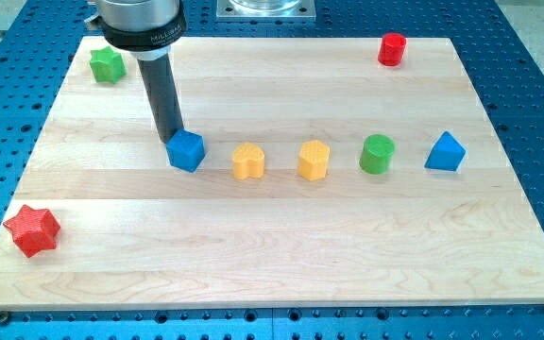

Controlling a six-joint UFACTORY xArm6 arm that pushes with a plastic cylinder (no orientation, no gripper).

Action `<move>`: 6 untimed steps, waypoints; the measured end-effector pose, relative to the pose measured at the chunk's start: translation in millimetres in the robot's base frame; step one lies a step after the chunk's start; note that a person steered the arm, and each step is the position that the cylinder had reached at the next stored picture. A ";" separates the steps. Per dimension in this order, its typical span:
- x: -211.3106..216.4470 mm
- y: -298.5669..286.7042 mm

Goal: Put your arm at the bottom side of the red star

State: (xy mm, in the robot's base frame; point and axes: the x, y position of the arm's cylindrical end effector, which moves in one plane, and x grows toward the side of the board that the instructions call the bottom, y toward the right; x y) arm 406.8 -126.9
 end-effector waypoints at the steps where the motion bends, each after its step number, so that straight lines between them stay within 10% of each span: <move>1: 17.0 9.4; 5: 89.6 -93.2; 6: 106.9 -28.1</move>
